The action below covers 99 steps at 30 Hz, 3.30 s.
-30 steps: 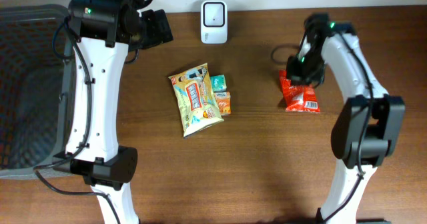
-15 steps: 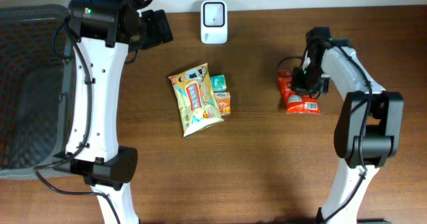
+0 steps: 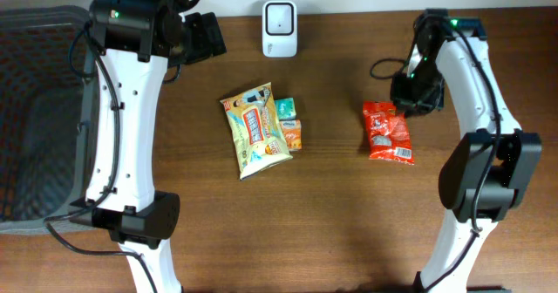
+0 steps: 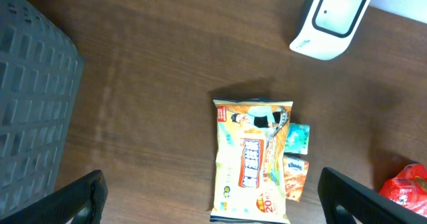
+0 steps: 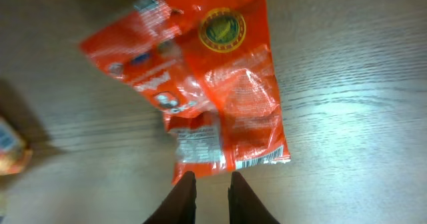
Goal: Scan the item barcode
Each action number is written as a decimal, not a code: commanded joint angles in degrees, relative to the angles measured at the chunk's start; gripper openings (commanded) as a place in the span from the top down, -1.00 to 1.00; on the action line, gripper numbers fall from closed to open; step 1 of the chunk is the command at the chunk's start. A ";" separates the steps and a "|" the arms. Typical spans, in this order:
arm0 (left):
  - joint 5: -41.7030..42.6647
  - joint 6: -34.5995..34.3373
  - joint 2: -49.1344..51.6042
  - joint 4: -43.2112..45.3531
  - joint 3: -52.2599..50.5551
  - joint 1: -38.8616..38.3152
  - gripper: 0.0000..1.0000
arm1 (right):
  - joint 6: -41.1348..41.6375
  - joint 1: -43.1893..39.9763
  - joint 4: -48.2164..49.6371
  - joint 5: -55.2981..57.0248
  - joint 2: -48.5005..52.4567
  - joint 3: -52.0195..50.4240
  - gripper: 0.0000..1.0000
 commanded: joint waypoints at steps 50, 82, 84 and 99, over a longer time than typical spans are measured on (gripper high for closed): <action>0.15 -0.28 0.17 -0.04 0.04 0.04 -0.98 | 8.70 2.89 24.46 5.16 6.62 -2.82 0.40; 0.17 -0.28 0.17 -0.04 0.04 0.04 -0.98 | 11.69 20.63 9.99 15.85 5.79 0.15 -0.33; 0.17 -0.26 0.17 -0.04 0.04 0.04 -0.98 | 11.67 17.92 3.69 15.50 5.79 6.88 -0.40; 0.17 -0.26 0.17 -0.04 0.04 0.04 -0.98 | 11.69 22.93 34.25 -10.97 10.10 -0.20 -0.22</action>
